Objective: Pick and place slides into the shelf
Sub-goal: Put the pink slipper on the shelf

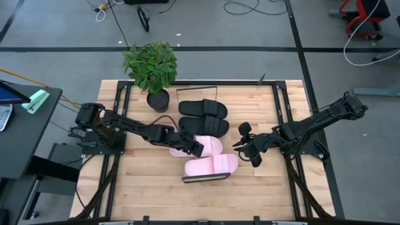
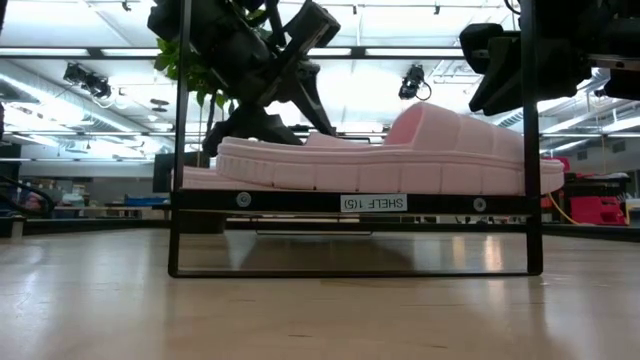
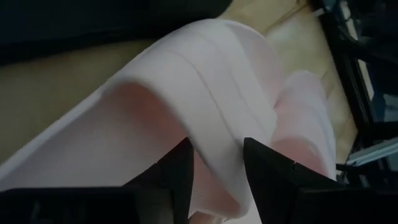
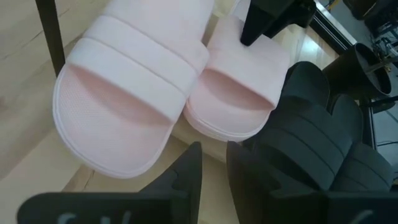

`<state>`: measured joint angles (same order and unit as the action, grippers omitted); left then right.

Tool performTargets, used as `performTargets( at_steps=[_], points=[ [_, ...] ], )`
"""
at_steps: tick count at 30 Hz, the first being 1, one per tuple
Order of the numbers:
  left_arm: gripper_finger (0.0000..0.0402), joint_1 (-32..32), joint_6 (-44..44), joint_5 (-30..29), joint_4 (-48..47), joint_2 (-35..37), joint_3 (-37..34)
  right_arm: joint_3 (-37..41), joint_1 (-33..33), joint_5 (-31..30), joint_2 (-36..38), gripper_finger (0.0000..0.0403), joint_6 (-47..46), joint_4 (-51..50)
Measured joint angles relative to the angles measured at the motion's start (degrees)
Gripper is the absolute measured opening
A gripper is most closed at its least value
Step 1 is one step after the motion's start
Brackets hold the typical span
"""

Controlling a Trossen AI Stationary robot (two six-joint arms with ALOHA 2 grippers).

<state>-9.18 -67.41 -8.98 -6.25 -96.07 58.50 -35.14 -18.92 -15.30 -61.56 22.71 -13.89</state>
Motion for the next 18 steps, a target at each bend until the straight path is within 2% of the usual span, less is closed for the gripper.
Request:
performTargets(
  at_steps=[18],
  points=[
    [0.0162,0.1,-0.5,0.7,-8.8,2.6,0.0,0.0,0.0,0.0,0.0,0.0080,-0.2,0.0]
  ],
)
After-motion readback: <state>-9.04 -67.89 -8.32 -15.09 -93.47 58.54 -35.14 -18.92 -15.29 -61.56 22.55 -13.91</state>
